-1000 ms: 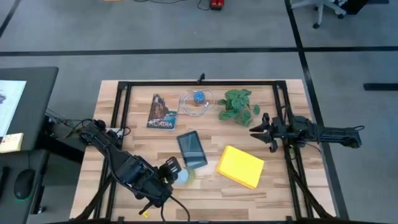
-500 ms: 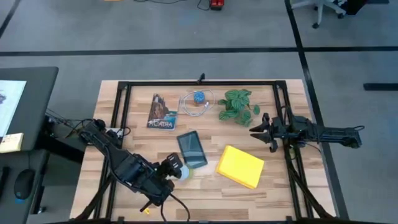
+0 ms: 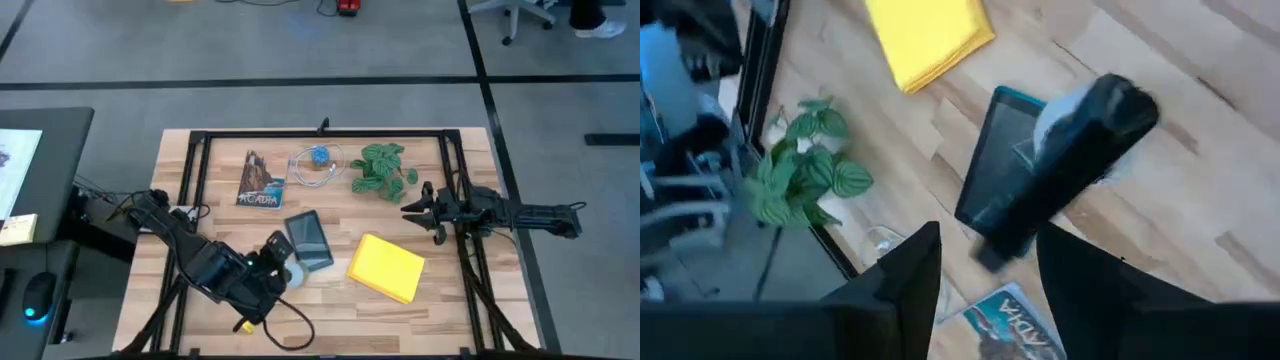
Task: Apply microfiber cloth
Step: Spray the front of the blue tablet
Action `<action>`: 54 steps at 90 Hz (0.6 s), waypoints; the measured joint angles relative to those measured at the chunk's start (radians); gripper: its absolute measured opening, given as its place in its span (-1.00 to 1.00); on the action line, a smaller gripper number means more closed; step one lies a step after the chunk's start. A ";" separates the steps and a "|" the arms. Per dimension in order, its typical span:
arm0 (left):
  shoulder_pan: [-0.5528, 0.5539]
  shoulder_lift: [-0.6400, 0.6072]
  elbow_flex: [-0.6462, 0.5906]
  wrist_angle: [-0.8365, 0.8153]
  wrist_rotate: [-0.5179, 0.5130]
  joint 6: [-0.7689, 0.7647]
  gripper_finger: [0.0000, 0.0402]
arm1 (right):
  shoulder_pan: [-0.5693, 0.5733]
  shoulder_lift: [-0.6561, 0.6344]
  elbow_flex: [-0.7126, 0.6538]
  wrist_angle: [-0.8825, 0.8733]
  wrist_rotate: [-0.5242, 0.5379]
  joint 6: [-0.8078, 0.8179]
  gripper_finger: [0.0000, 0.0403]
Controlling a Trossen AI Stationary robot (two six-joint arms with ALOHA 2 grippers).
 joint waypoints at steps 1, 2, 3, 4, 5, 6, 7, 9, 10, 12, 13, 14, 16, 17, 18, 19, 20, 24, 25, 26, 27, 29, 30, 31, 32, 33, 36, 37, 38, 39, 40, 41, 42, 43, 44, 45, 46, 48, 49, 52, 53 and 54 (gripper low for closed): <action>0.001 -0.002 0.000 0.000 0.000 -0.006 -0.28 | 0.000 0.000 0.000 0.000 0.000 0.000 -0.52; 0.001 -0.005 0.000 0.000 0.000 -0.011 -0.28 | 0.000 0.000 0.000 0.000 0.000 0.000 -0.52; 0.002 -0.008 0.000 0.000 0.000 -0.017 -0.28 | 0.000 0.000 0.000 0.000 0.000 0.000 -0.52; 0.004 -0.011 0.000 0.000 0.000 -0.022 -0.28 | 0.000 0.000 0.000 0.000 0.000 0.000 -0.52; 0.005 -0.014 0.000 0.000 0.000 -0.026 -0.28 | 0.000 0.000 0.000 0.000 0.000 0.000 -0.52; 0.006 -0.017 0.000 0.000 0.000 -0.031 -0.28 | 0.000 0.000 0.000 0.000 0.000 0.000 -0.52; 0.008 -0.020 0.000 0.000 0.000 -0.036 -0.28 | 0.000 0.000 0.000 0.000 0.000 0.000 -0.52; 0.011 -0.026 0.000 0.000 -0.001 -0.043 -0.28 | 0.000 0.000 0.000 0.000 0.000 0.000 -0.52; 0.013 -0.029 0.000 0.000 -0.001 -0.046 -0.28 | 0.000 0.000 0.000 0.000 0.000 0.000 -0.52; 0.016 -0.034 0.000 -0.001 -0.002 -0.051 -0.28 | 0.000 0.000 0.000 0.000 0.000 0.000 -0.52; 0.018 -0.037 0.000 -0.001 -0.003 -0.055 -0.28 | 0.000 0.000 0.000 0.000 0.000 0.000 -0.52; 0.019 -0.040 0.000 -0.001 -0.004 -0.057 -0.28 | 0.000 0.000 0.000 0.000 0.000 0.000 -0.52; 0.022 -0.044 0.000 -0.001 -0.007 -0.063 -0.28 | 0.000 0.000 0.000 0.000 0.000 0.000 -0.52; 0.023 -0.047 0.000 -0.001 -0.008 -0.066 -0.28 | 0.000 0.000 0.000 0.000 0.000 0.000 -0.52; 0.025 -0.049 0.000 -0.001 -0.010 -0.069 -0.28 | 0.000 0.000 0.000 0.000 0.000 0.000 -0.52; 0.026 -0.051 0.000 0.000 -0.011 -0.071 -0.28 | 0.000 0.000 0.000 0.000 0.000 0.000 -0.52; 0.027 -0.054 0.000 0.000 -0.013 -0.074 -0.28 | 0.000 0.000 0.000 0.000 0.000 0.000 -0.52; 0.033 -0.062 0.000 0.000 -0.021 -0.086 -0.28 | 0.000 0.000 0.000 0.000 0.000 0.000 -0.52; 0.034 -0.065 0.000 0.000 -0.023 -0.091 -0.28 | 0.000 0.000 0.000 0.000 0.000 0.000 -0.52; 0.036 -0.068 0.000 0.000 -0.025 -0.096 -0.28 | 0.000 0.000 0.000 0.000 0.000 0.000 -0.52; 0.038 -0.070 0.000 0.000 -0.028 -0.103 -0.28 | 0.000 0.000 0.000 0.000 0.000 0.000 -0.52; 0.040 -0.075 0.000 0.000 -0.035 -0.120 -0.28 | 0.000 0.000 0.000 0.000 0.000 0.000 -0.52; 0.042 -0.078 0.000 0.000 -0.040 -0.130 -0.28 | 0.000 0.000 0.000 0.000 0.000 0.000 -0.52; 0.043 -0.081 0.000 -0.001 -0.047 -0.141 -0.28 | 0.000 0.000 0.000 0.000 0.000 0.000 -0.52; 0.045 -0.084 0.000 -0.001 -0.054 -0.153 -0.28 | 0.000 0.000 0.000 0.000 0.000 0.000 -0.52; 0.046 -0.088 0.000 0.000 -0.060 -0.165 -0.28 | 0.000 0.000 0.000 0.000 0.000 0.000 -0.52; 0.050 -0.095 0.000 -0.001 -0.078 -0.205 -0.28 | 0.000 0.000 0.000 0.000 0.000 0.000 -0.52; 0.052 -0.098 0.000 -0.001 -0.084 -0.219 -0.28 | 0.000 0.000 0.000 0.000 0.000 0.000 -0.52; 0.054 -0.101 0.000 0.000 -0.088 -0.234 -0.28 | 0.000 0.000 0.000 0.000 0.000 0.000 -0.52; 0.056 -0.103 0.000 -0.001 -0.093 -0.249 -0.28 | 0.000 0.000 0.000 0.000 0.000 0.000 -0.52; 0.058 -0.106 0.000 -0.001 -0.098 -0.263 -0.28 | 0.000 0.000 0.000 0.000 0.000 0.000 -0.52; 0.060 -0.108 0.000 -0.001 -0.102 -0.279 -0.28 | 0.000 0.000 0.000 0.000 0.000 0.000 -0.52; 0.062 -0.109 0.000 -0.001 -0.105 -0.295 -0.28 | 0.000 0.000 0.000 0.000 0.000 0.000 -0.52; 0.065 -0.112 0.000 -0.001 -0.107 -0.310 -0.28 | 0.000 0.000 0.000 0.000 0.000 0.000 -0.52; 0.067 -0.114 0.000 -0.001 -0.108 -0.325 -0.28 | 0.000 0.000 0.000 0.000 0.000 0.000 -0.52; 0.069 -0.116 0.000 -0.001 -0.109 -0.341 -0.28 | 0.000 0.000 0.000 0.000 0.000 0.000 -0.52; 0.072 -0.119 0.000 -0.001 -0.109 -0.359 -0.28 | 0.000 0.000 0.000 0.000 0.000 0.000 -0.52; 0.074 -0.123 0.000 -0.001 -0.109 -0.395 -0.28 | 0.000 0.000 0.000 0.000 0.000 0.000 -0.52; 0.076 -0.126 0.000 0.000 -0.109 -0.414 -0.28 | 0.000 0.000 0.000 0.000 0.000 0.000 -0.52; 0.081 -0.134 0.000 0.000 -0.109 -0.483 -0.28 | 0.000 0.000 0.000 0.000 0.000 0.000 -0.52; 0.083 -0.136 0.000 0.000 -0.109 -0.505 -0.28 | 0.000 0.000 0.000 0.000 0.000 0.000 -0.52; 0.084 -0.138 0.000 0.000 -0.108 -0.526 -0.28 | 0.000 0.000 0.000 0.000 0.000 0.000 -0.52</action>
